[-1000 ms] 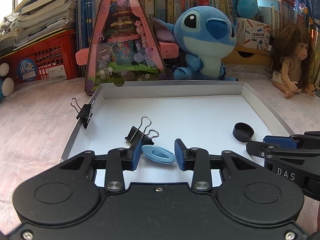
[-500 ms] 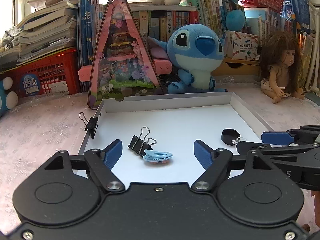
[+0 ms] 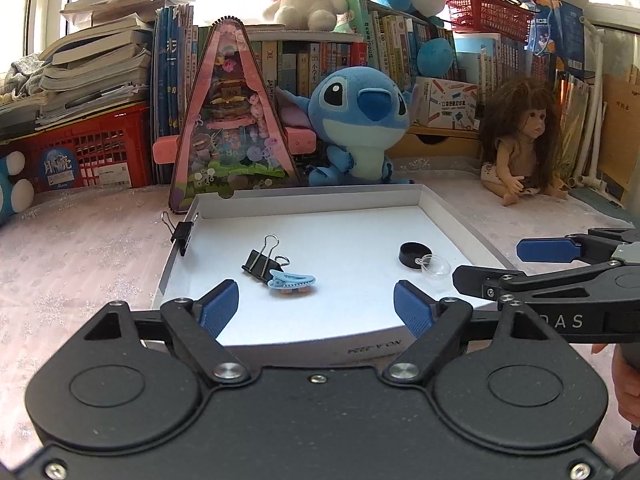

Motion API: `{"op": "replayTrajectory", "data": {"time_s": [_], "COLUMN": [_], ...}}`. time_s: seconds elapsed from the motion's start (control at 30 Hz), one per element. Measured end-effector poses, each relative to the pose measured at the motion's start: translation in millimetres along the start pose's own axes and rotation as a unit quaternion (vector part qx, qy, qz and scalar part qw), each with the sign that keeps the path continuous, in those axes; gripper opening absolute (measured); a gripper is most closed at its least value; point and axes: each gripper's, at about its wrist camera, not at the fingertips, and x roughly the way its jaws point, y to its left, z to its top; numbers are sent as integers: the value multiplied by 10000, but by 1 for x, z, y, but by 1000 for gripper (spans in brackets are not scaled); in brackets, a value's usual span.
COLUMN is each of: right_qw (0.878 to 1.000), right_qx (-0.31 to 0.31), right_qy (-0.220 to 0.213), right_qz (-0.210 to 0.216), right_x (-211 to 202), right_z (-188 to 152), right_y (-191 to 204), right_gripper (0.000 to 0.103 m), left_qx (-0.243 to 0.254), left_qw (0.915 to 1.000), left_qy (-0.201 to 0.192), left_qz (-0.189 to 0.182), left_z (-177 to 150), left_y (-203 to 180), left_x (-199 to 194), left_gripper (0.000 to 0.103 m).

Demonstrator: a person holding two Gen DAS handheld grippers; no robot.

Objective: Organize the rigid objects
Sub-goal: 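Open the left gripper in the tray while the right gripper releases the clear lid beside the black cap, then withdraw both grippers from the tray toward the remaining objects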

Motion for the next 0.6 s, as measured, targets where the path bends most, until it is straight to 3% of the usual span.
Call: {"op": "replayTrajectory", "data": {"time_s": [0.6], "right_qw": [9993], "right_qx": [-180], "right_qy": [-320], "right_qz": [69], "right_x": [-59], "right_z": [-41], "right_y": [4], "right_gripper": [89], "left_qx": [88], "left_qw": [9994], "left_qy": [-178], "left_qz": [-276], "left_z": [-52], "left_y": [2], "left_x": [-65], "left_gripper": [85]}}
